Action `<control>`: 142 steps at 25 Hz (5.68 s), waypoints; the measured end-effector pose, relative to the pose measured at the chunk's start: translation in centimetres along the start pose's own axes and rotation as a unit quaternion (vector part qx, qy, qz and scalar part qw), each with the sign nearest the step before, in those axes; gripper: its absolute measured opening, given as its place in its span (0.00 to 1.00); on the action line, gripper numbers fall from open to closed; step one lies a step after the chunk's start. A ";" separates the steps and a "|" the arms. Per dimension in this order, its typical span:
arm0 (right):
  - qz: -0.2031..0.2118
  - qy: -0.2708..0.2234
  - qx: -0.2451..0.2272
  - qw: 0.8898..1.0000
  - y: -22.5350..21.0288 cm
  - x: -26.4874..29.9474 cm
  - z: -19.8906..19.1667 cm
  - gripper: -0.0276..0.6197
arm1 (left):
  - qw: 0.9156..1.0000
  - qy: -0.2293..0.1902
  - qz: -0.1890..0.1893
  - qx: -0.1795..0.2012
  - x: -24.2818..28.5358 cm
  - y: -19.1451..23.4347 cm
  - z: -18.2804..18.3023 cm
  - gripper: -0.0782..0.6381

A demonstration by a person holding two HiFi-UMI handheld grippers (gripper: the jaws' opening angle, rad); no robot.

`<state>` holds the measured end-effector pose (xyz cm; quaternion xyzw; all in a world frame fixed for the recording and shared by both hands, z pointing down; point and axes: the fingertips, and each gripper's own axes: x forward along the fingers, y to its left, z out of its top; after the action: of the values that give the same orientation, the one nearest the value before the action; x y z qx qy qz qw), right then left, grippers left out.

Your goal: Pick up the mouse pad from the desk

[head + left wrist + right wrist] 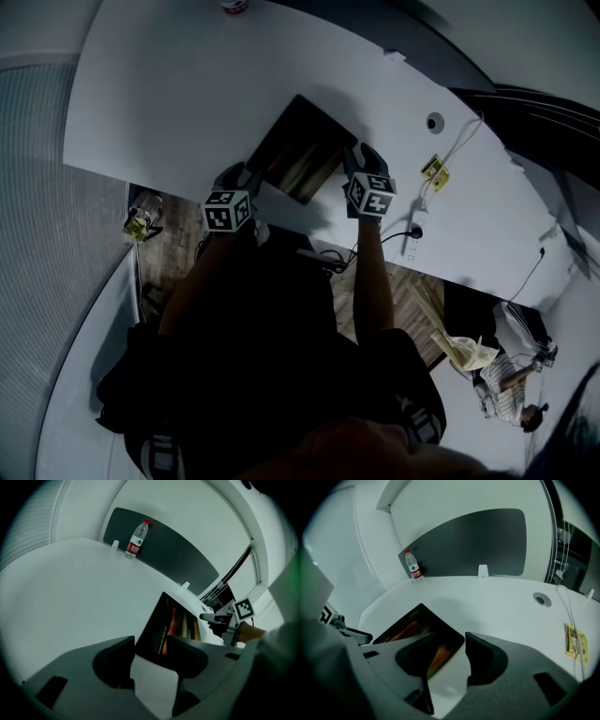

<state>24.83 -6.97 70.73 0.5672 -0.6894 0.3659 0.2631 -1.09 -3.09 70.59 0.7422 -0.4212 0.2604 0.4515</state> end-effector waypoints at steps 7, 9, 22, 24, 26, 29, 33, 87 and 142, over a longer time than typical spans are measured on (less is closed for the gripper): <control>0.015 0.020 -0.005 1.000 0.3 1.1 0.4 0.32 | 1.000 0.006 0.008 -0.005 0.7 0.0 0.0 0.38; 0.013 0.025 -0.006 1.000 0.0 1.3 0.3 0.32 | 1.000 0.009 0.008 -0.008 0.9 0.0 -0.1 0.39; 0.018 0.038 -0.013 0.999 0.4 2.0 0.1 0.33 | 1.000 0.015 0.011 -0.015 0.9 0.1 -0.7 0.40; 0.017 0.040 -0.015 0.999 0.5 2.0 0.1 0.33 | 1.000 0.015 0.012 -0.017 0.9 0.0 -0.7 0.40; 0.015 0.040 -0.017 0.999 0.5 2.0 0.1 0.33 | 1.000 0.016 0.012 -0.017 0.9 0.0 -0.8 0.40; 0.016 0.041 -0.017 0.999 0.5 2.3 -0.2 0.33 | 1.000 0.018 0.012 -0.013 1.0 -0.1 -0.8 0.40; 0.015 0.047 -0.014 0.999 0.7 2.1 0.2 0.33 | 1.000 0.019 0.011 -0.012 1.1 -0.1 -0.8 0.40; 0.035 0.101 -0.053 0.993 6.7 2.8 -3.0 0.32 | 0.999 0.039 0.011 0.004 1.4 0.3 -1.0 0.35; 0.085 0.110 -0.037 0.990 13.7 3.0 -4.7 0.29 | 0.999 0.038 -0.021 0.020 1.0 1.0 -1.0 0.16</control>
<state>10.58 -3.77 73.04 0.4525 -0.7155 0.4208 0.3260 -1.44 -2.82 72.29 0.7490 -0.3832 0.2872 0.4579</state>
